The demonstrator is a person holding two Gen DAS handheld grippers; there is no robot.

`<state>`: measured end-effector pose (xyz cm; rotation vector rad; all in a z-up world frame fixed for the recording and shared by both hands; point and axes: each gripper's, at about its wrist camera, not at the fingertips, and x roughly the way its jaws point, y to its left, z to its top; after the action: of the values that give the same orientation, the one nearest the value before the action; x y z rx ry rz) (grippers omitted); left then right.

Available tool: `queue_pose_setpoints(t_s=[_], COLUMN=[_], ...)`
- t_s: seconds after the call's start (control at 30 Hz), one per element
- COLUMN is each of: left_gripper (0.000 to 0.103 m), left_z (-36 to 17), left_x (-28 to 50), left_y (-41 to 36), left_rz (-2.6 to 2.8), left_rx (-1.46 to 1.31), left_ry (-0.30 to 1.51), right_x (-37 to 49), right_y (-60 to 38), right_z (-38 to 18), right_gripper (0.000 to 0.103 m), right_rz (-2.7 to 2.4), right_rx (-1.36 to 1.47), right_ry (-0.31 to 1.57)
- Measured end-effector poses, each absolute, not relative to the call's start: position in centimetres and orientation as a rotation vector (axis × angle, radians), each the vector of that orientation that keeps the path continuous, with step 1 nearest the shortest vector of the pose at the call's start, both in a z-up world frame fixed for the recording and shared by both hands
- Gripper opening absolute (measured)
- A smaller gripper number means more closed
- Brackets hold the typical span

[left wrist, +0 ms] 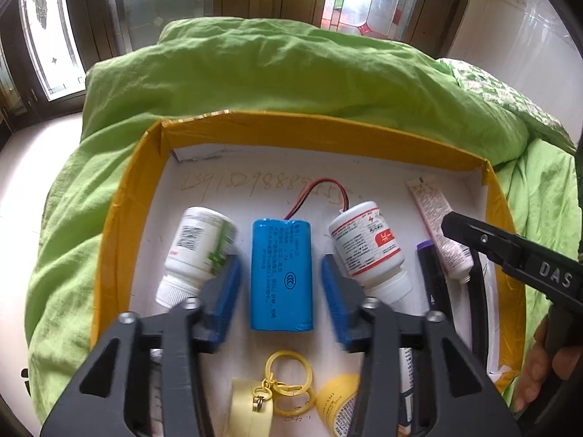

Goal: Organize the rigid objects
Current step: 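Lower battery pack and cream tube into the tray and open both tools, then move right tool to the white plug charger on the quilt and grasp it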

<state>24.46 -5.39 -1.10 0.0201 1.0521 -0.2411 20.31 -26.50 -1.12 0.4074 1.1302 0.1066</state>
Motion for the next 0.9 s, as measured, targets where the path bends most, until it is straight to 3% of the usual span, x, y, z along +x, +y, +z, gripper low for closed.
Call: queue_pose_setpoints(t_s=[0.13, 0.27, 0.37, 0.77, 0.83, 0.9], left_gripper=[0.055, 0.055, 0.062, 0.067, 0.076, 0.077], left_z=[0.3, 2.1, 3.5, 4.9, 3.6, 2.1], left_x=[23.7, 21.9, 20.1, 11.0, 8.8, 7.3], left_y=[-5.2, -4.9, -4.5, -2.5, -1.0, 0.2], left_rz=[-0.238, -0.235, -0.241, -0.205, -0.186, -0.173], left_rx=[0.021, 0.029, -0.002, 0.035, 0.012, -0.012], left_ry=[1.023, 0.986, 0.962, 0.926, 0.934, 0.959], right_x=[19.5, 18.1, 16.6, 11.4, 10.3, 9.1], right_y=[-26.3, -26.5, -26.8, -26.6, -26.5, -26.7], right_z=[0.5, 1.9, 2.8, 4.2, 4.1, 4.0], right_gripper=[0.042, 0.055, 0.063, 0.074, 0.075, 0.076], right_rz=[0.117, 0.114, 0.091, 0.113, 0.128, 0.140], right_rx=[0.418, 0.440, 0.457, 0.497, 0.499, 0.512], right_ry=[1.089, 1.050, 1.046, 1.071, 1.085, 1.099])
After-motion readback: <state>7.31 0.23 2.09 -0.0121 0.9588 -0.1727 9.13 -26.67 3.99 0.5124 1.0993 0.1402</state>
